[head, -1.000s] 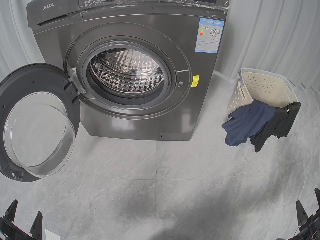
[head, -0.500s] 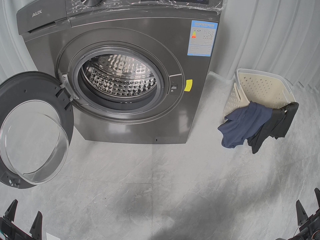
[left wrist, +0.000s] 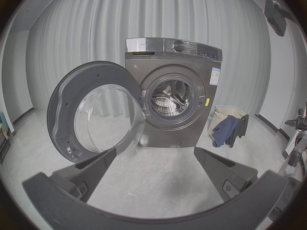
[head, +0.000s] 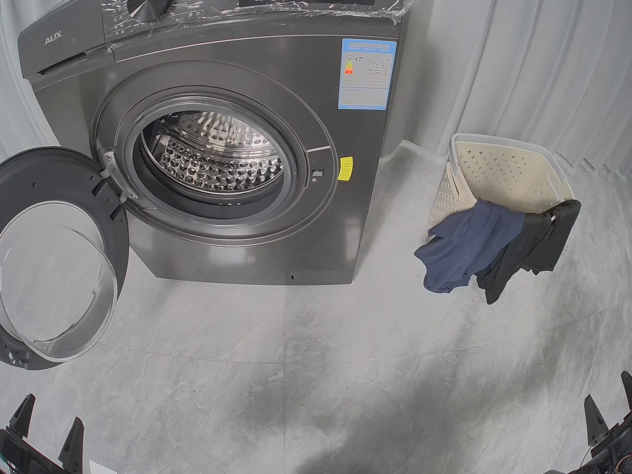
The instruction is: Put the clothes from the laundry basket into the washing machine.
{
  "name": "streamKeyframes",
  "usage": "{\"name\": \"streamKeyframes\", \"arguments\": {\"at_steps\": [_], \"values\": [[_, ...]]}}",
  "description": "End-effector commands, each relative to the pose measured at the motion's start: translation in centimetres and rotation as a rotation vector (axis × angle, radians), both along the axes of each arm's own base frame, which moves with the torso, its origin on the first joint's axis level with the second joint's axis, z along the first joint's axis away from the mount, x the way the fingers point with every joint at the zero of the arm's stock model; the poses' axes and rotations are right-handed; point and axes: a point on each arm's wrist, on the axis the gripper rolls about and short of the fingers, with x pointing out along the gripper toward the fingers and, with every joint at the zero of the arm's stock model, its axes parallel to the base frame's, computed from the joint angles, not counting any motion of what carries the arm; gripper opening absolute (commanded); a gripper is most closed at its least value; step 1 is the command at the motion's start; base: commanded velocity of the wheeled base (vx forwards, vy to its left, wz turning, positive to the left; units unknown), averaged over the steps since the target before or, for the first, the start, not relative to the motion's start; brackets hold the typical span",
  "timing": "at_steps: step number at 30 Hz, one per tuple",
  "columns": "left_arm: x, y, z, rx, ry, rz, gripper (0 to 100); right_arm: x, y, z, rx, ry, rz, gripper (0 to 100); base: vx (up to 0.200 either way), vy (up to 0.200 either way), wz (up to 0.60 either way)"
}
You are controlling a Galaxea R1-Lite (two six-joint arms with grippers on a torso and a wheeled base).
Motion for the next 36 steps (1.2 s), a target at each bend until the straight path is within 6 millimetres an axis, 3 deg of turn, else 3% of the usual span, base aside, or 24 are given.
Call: {"name": "streamKeyframes", "arguments": {"at_steps": [1, 5, 23, 32, 36], "values": [[-0.01, 0.0, -0.39, 0.0, -0.001, 0.0, 100, 0.09, 0.0, -0.49, 0.0, 0.012, 0.002, 100, 0.0, 0.0, 0.0], [0.0, 0.0, -0.39, 0.002, 0.001, 0.0, 100, 0.1, 0.0, -0.49, 0.0, 0.013, 0.001, 100, 0.0, 0.0, -0.45], [0.0, 0.0, -0.39, 0.0, 0.001, 0.0, 100, 0.09, 0.0, -0.49, 0.001, 0.012, 0.001, 100, 0.2, 0.0, 0.0], [0.0, 0.0, -0.39, 0.002, 0.001, 0.0, 100, 0.09, 0.0, -0.49, 0.001, 0.012, 0.002, 100, 0.0, 0.0, 0.0], [0.0, 0.01, -0.39, 0.003, 0.001, 0.002, 100, 0.09, 0.0, -0.49, 0.001, 0.012, 0.002, 100, 0.0, -0.2, 0.0]]}}
